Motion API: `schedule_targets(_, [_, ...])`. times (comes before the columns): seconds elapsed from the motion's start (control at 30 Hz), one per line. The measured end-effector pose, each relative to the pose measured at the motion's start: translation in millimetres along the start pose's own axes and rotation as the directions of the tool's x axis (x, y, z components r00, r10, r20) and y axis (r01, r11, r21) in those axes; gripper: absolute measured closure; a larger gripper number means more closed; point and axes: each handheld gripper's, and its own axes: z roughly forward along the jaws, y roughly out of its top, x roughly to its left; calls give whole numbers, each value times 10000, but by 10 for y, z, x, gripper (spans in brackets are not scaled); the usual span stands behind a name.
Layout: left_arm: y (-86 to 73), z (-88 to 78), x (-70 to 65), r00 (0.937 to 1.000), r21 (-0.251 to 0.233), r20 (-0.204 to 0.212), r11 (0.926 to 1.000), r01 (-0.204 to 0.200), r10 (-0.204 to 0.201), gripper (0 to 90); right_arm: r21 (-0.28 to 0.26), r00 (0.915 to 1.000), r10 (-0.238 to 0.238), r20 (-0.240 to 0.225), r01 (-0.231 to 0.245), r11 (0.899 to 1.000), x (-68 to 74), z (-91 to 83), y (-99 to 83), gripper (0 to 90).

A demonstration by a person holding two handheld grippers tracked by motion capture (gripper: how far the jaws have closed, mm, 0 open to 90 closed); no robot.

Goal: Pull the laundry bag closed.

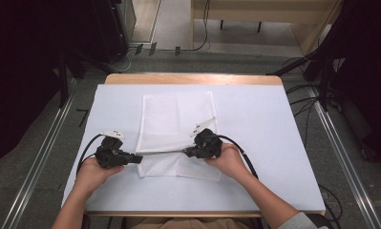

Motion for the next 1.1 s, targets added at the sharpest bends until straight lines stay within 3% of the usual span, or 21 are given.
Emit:
schedule_targets(0.4, [-2, 1, -14, 10000, 53, 45, 10000, -50, 50, 878, 0, 10000, 23, 92, -23, 10000, -26, -102, -68, 879])
schedule_targets(1.1, [-14, 9, -18, 9999, 174, 90, 9998, -91, 89, 878, 42, 9982, 561, 190, -562, 9984, -114, -237, -226, 879])
